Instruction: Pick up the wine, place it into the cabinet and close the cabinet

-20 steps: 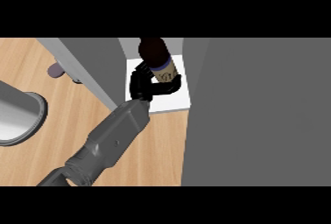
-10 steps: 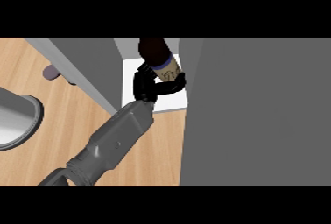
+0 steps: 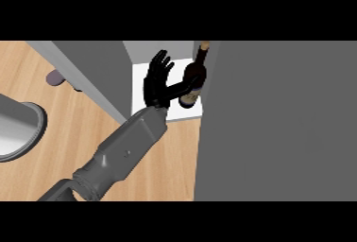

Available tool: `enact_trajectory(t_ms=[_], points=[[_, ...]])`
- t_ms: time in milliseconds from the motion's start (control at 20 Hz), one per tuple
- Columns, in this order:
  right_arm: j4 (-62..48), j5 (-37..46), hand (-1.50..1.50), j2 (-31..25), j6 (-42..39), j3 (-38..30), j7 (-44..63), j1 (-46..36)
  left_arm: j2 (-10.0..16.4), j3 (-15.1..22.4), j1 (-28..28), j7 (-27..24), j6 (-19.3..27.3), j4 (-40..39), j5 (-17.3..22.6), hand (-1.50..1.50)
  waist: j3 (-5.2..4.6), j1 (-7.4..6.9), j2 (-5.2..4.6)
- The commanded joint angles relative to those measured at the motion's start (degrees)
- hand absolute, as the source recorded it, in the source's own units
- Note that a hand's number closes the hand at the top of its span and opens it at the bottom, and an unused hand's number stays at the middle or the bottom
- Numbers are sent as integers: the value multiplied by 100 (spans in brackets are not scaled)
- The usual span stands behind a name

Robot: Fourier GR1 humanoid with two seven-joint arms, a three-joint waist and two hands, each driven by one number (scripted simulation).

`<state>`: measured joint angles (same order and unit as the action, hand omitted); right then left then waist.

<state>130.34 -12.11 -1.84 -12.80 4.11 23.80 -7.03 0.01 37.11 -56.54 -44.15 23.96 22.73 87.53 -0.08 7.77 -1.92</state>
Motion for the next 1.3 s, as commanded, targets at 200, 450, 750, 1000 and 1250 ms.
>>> enact_trajectory(t_ms=[200,450,750,1000,1250], points=[[-30,-57,-150,30,-31,28,-57,63,-1,424,-157,-86,316,-226,152,-150,5,-11,-2],[-88,-128,-150,-50,-59,-70,-3,-65,-1,910,-190,-275,430,-262,-106,-150,4,-23,-6],[-167,-81,-150,-73,18,-194,14,-216,-1,1038,-509,-153,613,-148,-30,-150,3,-124,16],[93,-84,-150,30,21,80,80,75,-1,1157,-314,-500,780,262,141,-150,3,-172,55],[50,40,-150,-4,30,22,28,152,-1,1233,-191,-830,686,479,284,-150,5,-212,68]])
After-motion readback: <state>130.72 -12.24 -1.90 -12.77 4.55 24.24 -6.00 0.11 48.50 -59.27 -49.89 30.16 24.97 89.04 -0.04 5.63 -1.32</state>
